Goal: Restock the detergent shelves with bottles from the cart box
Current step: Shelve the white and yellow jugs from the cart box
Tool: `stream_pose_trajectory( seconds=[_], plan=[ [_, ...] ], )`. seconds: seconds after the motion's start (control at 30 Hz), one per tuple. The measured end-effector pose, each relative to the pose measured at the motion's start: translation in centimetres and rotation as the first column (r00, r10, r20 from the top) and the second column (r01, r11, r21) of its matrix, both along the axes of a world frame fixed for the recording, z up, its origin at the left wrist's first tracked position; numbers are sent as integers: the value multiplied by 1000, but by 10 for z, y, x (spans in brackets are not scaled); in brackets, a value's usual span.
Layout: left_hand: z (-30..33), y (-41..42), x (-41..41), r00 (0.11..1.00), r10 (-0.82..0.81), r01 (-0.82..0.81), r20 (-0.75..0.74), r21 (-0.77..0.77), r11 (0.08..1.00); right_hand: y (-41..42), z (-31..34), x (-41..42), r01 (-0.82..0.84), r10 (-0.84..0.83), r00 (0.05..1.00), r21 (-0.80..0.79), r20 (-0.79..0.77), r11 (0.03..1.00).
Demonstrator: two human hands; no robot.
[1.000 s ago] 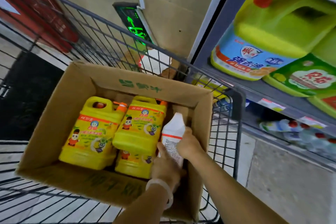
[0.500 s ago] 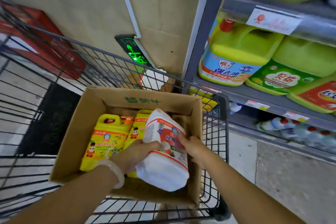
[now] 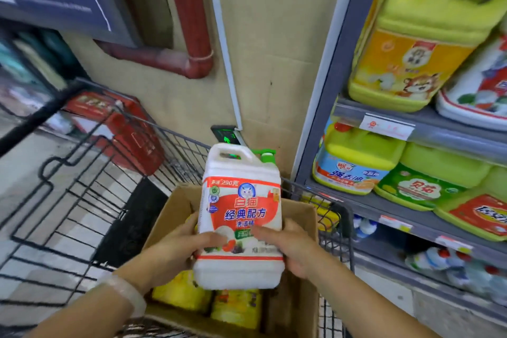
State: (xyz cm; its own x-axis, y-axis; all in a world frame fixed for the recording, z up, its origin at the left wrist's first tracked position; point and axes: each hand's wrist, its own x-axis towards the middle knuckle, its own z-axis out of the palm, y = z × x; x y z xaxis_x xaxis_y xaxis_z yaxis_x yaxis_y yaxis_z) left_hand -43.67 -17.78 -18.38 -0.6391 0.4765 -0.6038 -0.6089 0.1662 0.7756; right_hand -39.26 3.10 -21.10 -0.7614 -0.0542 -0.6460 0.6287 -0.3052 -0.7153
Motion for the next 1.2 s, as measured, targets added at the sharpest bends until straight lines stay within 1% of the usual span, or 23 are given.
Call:
stream_pose_trajectory(
  seconds=[0.1, 0.23, 0.33, 0.43, 0.53, 0.63, 0.7, 0.93, 1.0, 1.07, 1.2],
  plan=[
    [32, 16, -6, 990, -8, 18, -142, 66, 998, 11, 37, -3, 24, -12, 987, 76, -160, 997],
    [77, 47, -17, 957, -70, 106, -283, 114, 988, 39, 86, 2, 151, -87, 934, 160, -346, 976],
    [122, 80, -23, 912, -137, 198, -386, 123, 972, 69, 126, 10, 245, -135, 882, 196, -451, 949],
    [163, 120, -26, 848, -183, 275, -497, 118, 954, 103, 169, 20, 319, -162, 815, 198, -556, 927],
    [205, 167, -23, 778, -167, 309, -606, 137, 941, 148, 215, 35, 403, -176, 726, 204, -665, 892],
    [252, 221, -14, 710, -136, 374, -691, 206, 904, 196, 265, 50, 460, -130, 640, 242, -757, 854],
    [284, 258, -8, 650, -108, 404, -752, 221, 888, 231, 299, 60, 512, -113, 570, 245, -814, 823],
    [400, 402, 12, 450, 13, 508, -893, 267, 819, 368, 421, 93, 623, 28, 350, 254, -937, 740],
    [431, 444, 18, 404, 32, 523, -914, 260, 812, 405, 452, 100, 649, 62, 304, 254, -951, 717],
    [456, 482, 21, 384, 32, 527, -923, 248, 813, 440, 476, 102, 668, 77, 286, 256, -955, 698],
    [477, 544, 15, 406, 0, 488, -914, 217, 845, 495, 496, 91, 678, 57, 279, 238, -959, 695]
  ],
)
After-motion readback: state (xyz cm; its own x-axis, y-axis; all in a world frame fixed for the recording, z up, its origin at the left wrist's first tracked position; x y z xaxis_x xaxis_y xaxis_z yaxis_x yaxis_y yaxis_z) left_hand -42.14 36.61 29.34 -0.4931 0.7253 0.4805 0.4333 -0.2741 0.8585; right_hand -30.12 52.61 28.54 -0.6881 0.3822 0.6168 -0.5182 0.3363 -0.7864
